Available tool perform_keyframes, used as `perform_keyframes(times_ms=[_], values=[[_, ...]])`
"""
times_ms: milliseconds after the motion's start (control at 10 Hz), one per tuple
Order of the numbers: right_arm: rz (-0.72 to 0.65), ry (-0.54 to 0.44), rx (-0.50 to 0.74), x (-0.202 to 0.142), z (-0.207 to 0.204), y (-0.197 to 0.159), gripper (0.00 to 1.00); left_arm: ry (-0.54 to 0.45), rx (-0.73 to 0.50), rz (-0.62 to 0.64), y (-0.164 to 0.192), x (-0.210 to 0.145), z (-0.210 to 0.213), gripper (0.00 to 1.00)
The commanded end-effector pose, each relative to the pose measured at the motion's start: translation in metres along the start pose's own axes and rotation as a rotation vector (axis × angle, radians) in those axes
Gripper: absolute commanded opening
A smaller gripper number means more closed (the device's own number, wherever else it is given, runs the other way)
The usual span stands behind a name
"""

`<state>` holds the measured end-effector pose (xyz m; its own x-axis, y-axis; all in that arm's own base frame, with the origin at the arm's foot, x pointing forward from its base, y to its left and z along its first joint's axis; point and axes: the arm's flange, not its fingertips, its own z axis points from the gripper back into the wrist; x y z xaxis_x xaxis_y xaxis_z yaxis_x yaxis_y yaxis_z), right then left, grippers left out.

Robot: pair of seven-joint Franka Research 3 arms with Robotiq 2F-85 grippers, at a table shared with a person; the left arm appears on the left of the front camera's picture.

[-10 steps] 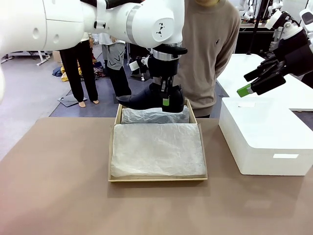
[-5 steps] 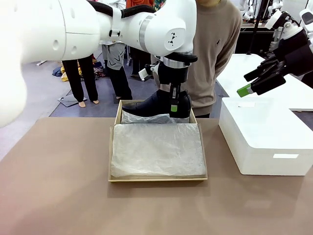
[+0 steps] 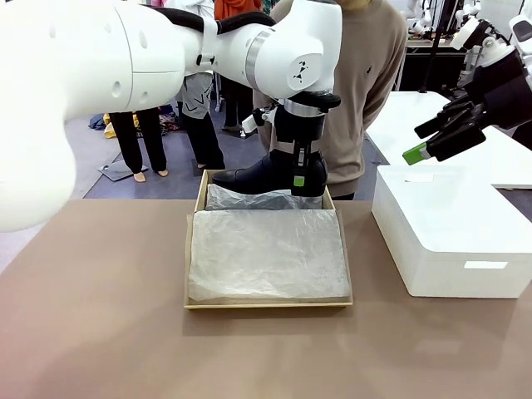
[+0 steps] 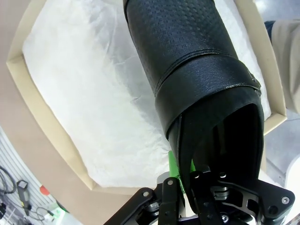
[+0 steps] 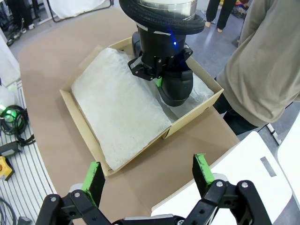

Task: Pack the shoes into the box.
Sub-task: Place the other shoe of the Shoes into the Shoes Box.

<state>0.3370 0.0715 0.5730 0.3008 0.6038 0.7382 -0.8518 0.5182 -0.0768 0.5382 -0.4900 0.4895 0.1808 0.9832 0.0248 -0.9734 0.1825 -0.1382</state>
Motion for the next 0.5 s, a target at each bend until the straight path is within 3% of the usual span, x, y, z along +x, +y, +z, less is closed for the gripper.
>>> perform_keyframes(times_ms=[0, 400], values=[[0.000, -0.015, 0.010, 0.001, 0.000, -0.001, 1.00, -0.034, 0.014, 0.095, -0.005, -0.008, 0.009, 0.00], [0.000, -0.015, 0.010, 0.001, 0.000, -0.001, 1.00, -0.016, 0.055, 0.070, -0.006, -0.008, -0.003, 0.00]])
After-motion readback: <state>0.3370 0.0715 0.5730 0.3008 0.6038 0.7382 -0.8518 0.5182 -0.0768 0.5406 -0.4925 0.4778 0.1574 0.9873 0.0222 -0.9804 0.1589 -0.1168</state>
